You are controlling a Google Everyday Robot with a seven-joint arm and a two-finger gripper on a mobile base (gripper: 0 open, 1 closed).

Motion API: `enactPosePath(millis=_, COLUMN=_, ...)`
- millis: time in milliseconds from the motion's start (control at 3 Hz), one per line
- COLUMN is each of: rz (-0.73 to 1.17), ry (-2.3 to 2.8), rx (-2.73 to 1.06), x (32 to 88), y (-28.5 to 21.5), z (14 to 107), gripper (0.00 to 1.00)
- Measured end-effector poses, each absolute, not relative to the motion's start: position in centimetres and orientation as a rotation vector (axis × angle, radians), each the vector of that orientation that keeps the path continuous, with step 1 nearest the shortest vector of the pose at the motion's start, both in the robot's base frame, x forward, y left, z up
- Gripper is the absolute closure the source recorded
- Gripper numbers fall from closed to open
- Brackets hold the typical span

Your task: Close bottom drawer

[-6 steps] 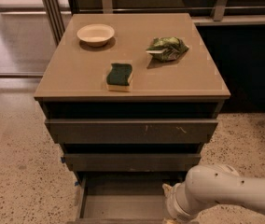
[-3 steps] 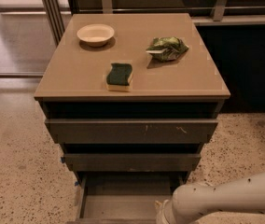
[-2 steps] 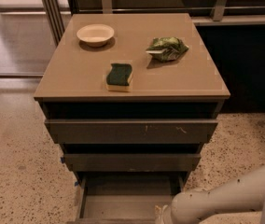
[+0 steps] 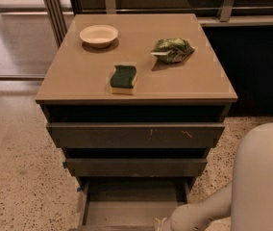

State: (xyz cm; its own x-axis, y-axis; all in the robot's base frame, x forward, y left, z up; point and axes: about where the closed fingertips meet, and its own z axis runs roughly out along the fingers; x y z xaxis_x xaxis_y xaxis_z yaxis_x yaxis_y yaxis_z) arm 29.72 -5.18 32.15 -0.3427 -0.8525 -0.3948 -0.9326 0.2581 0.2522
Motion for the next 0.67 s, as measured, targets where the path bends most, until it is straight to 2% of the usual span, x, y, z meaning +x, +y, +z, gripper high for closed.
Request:
enactPosePath(millis=333, rz=0.789, ry=2.358, rx=-1.529, x=29.5, y=-5.1, z=29.3, gripper=0.0)
enactPosePath(millis=667, rz=0.83, ry=2.372, rx=-1.454, x=29.4, y=-5.7, z=28.2, gripper=0.0)
